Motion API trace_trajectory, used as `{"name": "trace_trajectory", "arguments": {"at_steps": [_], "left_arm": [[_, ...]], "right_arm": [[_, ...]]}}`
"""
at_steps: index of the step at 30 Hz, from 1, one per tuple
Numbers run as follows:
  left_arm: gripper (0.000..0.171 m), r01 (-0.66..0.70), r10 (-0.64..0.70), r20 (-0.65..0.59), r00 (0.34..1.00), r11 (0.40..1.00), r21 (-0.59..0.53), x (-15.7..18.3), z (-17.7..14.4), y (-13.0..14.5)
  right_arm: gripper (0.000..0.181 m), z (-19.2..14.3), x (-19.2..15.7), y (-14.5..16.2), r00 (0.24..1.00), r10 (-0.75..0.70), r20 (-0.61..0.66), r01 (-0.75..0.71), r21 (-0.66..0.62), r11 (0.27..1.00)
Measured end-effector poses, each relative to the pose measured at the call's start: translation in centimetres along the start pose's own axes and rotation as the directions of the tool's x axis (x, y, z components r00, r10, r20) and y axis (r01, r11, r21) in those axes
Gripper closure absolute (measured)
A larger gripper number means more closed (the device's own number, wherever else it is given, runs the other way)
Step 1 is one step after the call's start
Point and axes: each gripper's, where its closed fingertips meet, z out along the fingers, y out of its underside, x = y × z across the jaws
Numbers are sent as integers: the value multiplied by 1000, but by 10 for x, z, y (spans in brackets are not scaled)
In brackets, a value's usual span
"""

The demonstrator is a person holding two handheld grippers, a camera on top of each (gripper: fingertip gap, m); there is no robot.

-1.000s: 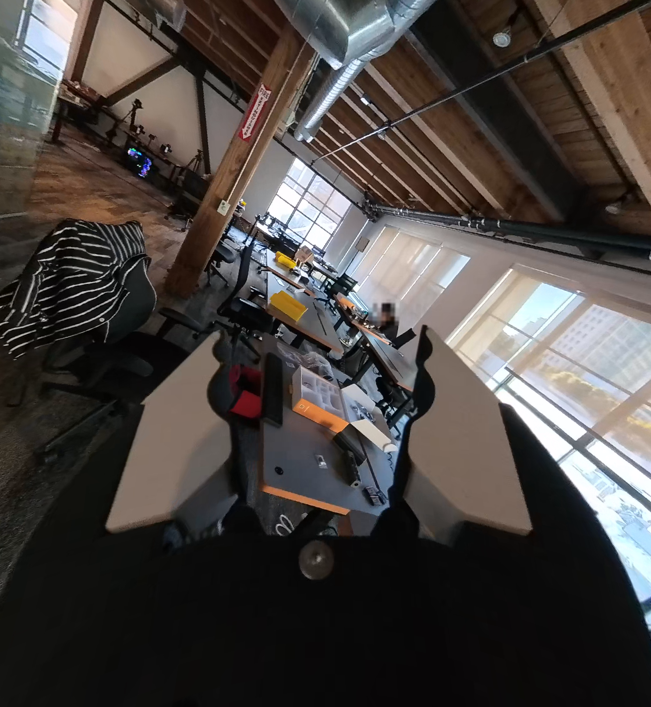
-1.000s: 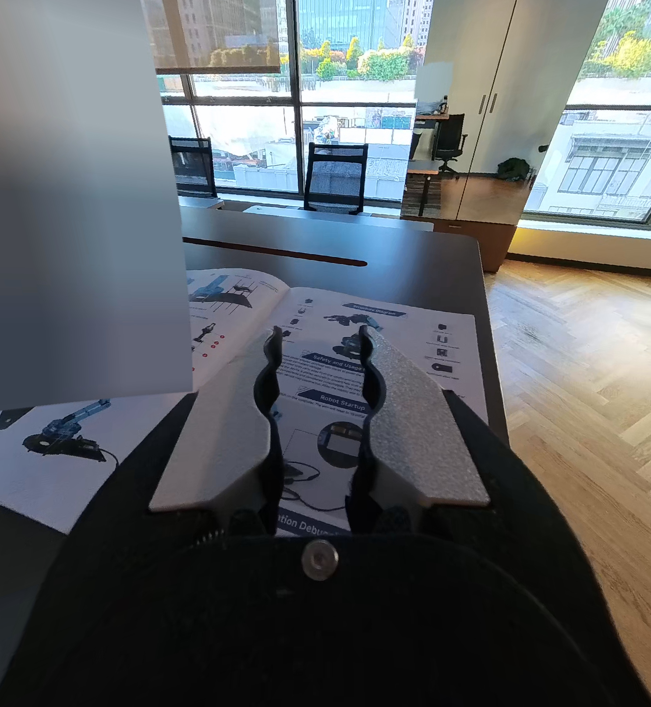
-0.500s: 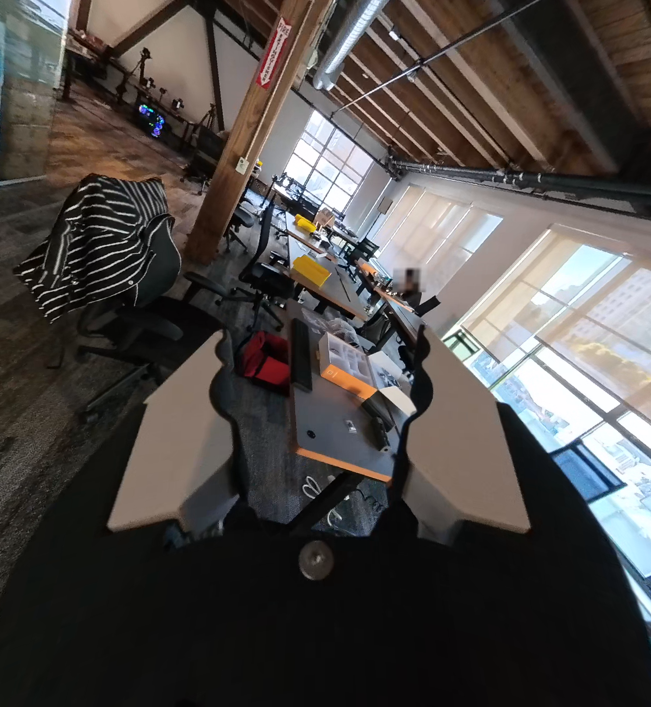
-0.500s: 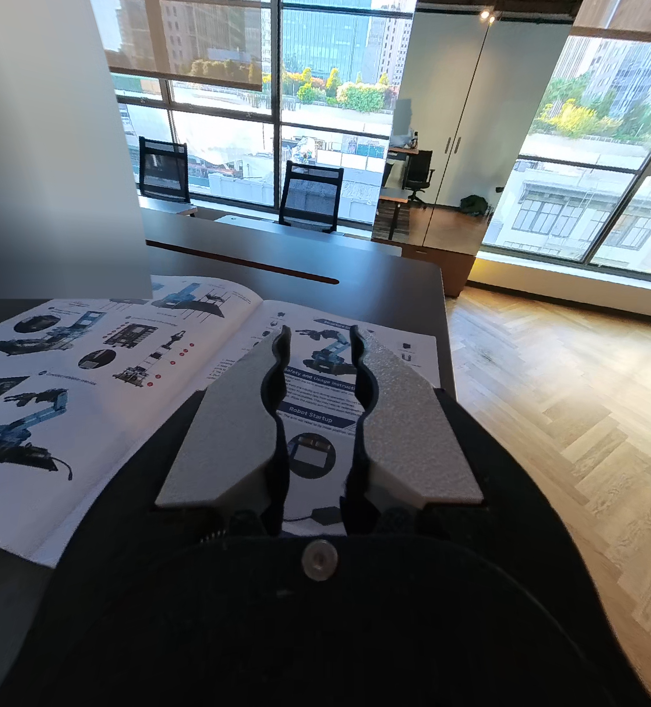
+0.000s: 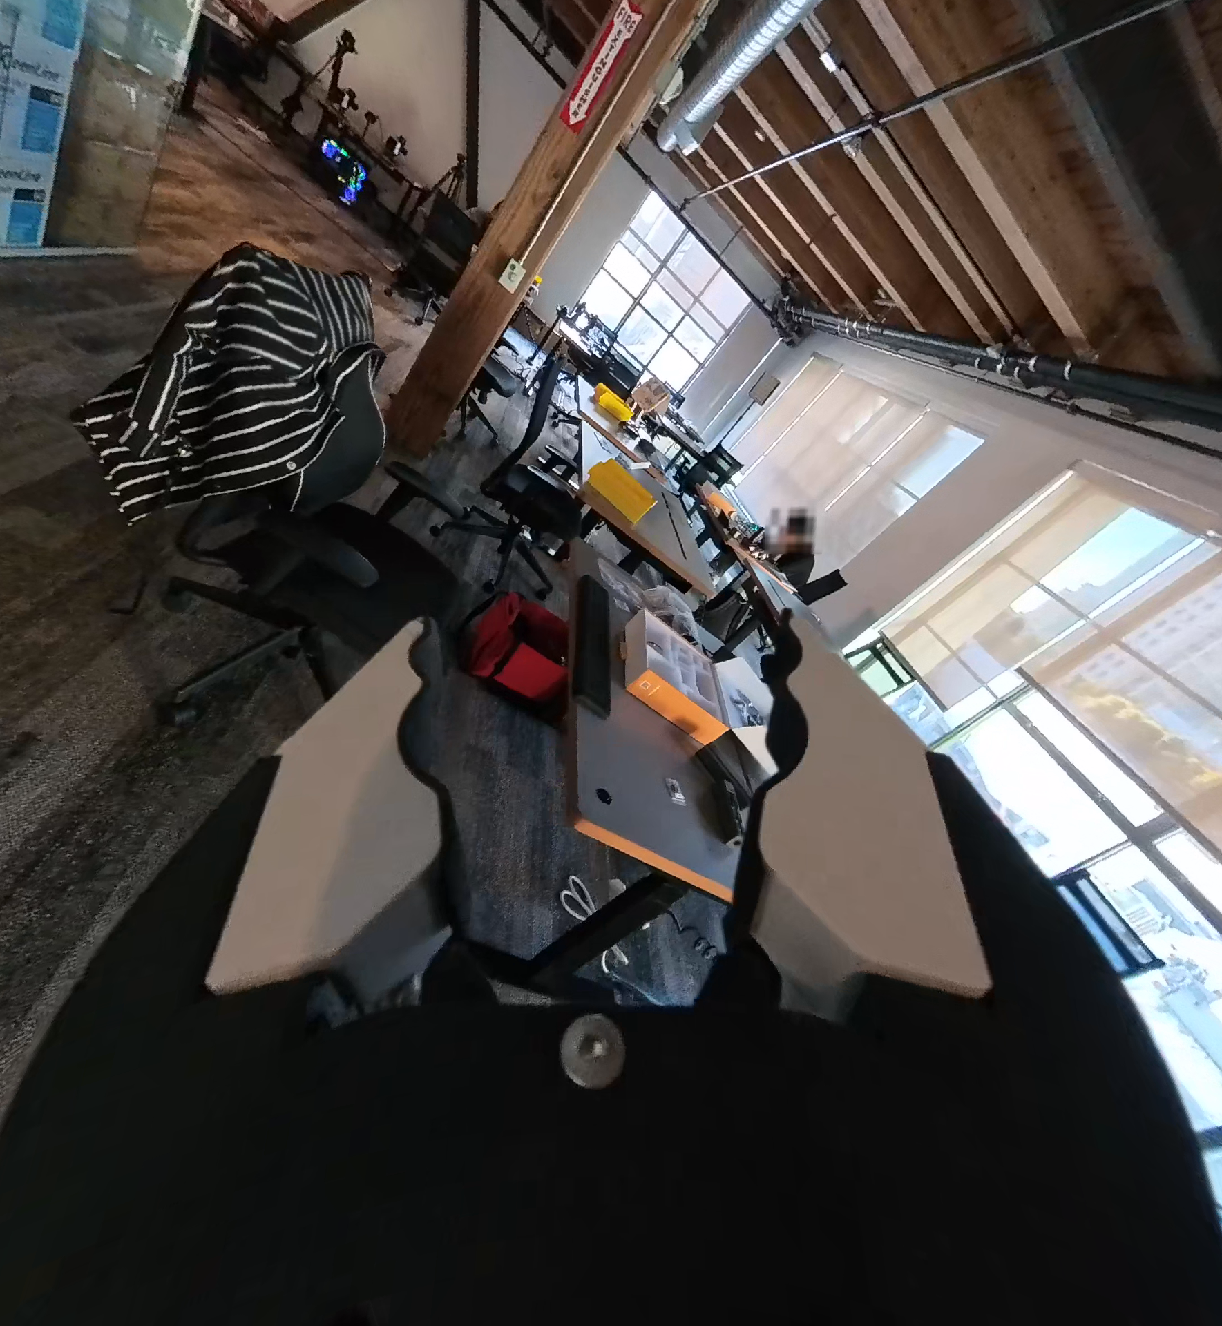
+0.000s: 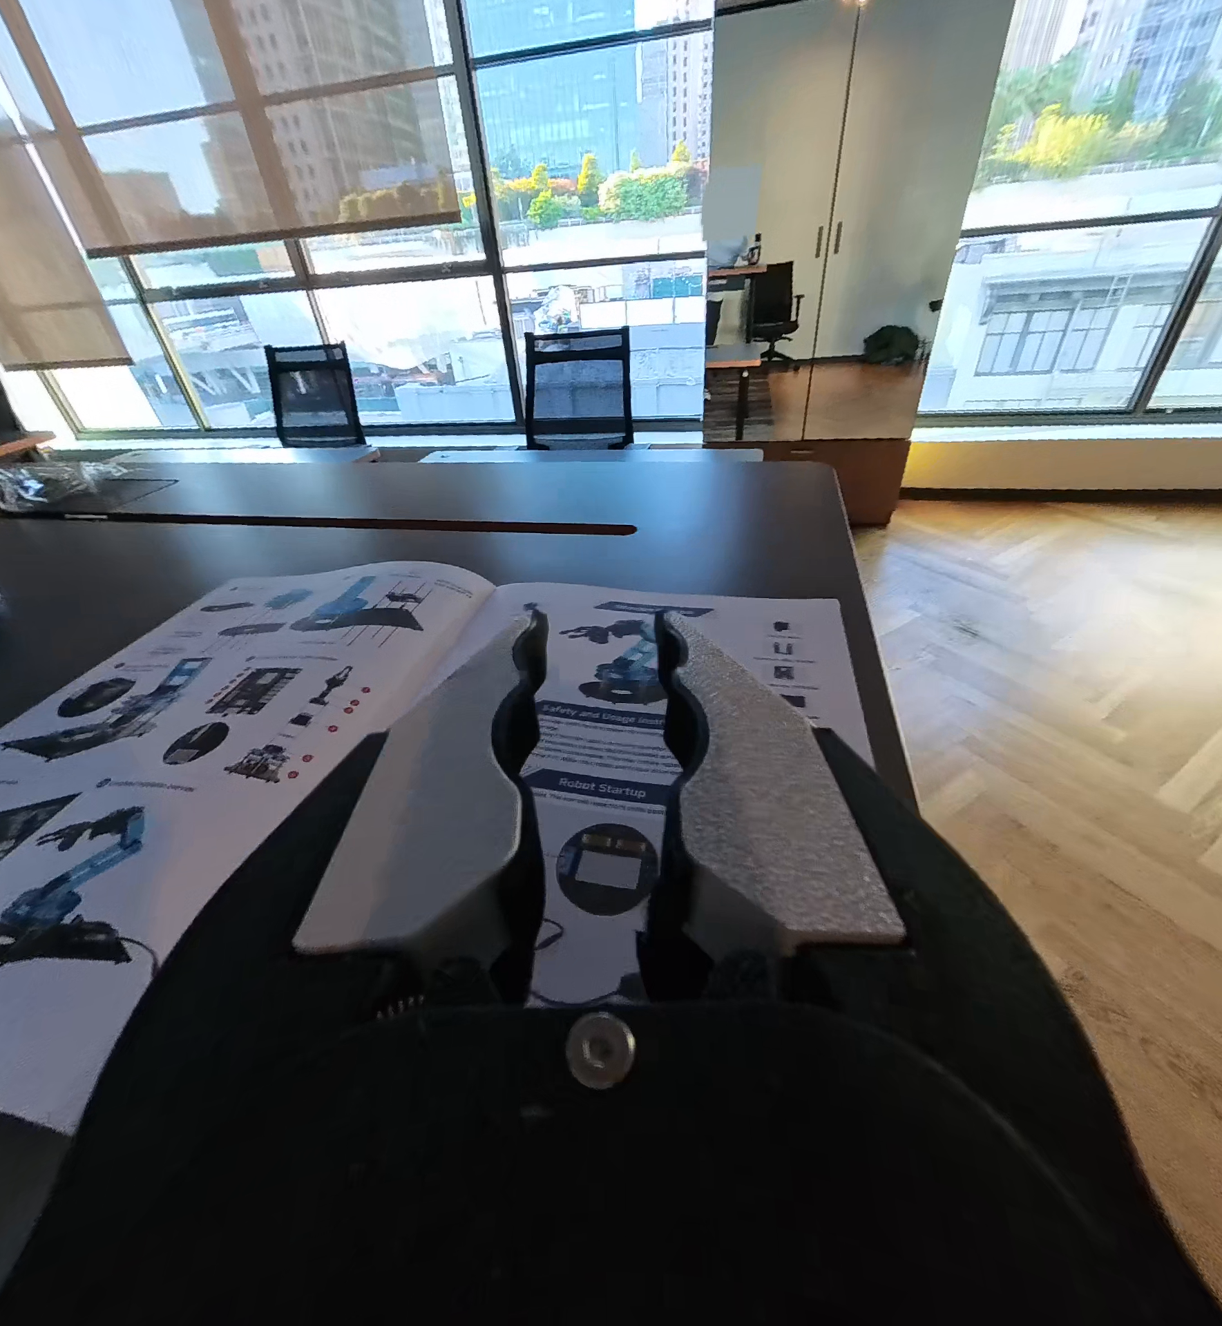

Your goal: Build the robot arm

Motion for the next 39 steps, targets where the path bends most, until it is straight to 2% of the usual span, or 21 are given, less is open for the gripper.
{"name": "trace_trajectory", "arguments": {"at_steps": [9, 16, 26, 30, 35, 39], "left_arm": [[82, 2, -3, -7, 1000, 1000, -26, 2, 9, 21], [83, -4, 4, -5, 1000, 999, -33, 3, 4, 23], [84, -29, 29, 20, 999, 1000, -2, 4, -10, 0], [84, 5, -6, 27, 1000, 999, 39, 5, -17, -10], [85, 43, -45, 17, 999, 995, 87, 15, -28, -23], [84, 10, -12, 17, 1000, 993, 122, 29, -38, -45]], "right_arm": [[155, 0, 5, -2, 1000, -6, -17, 6, 13, 1000], [154, 0, 4, -2, 1000, 2, -1, -2, 14, 1000], [154, -1, -1, -3, 1000, -3, 20, 3, 14, 1000], [154, -2, -4, -5, 999, -5, 33, 4, 16, 1000], [154, -4, -11, -9, 998, 5, 67, -7, 20, 1000], [154, -5, -16, -9, 997, -7, 83, 6, 14, 1000]]}}
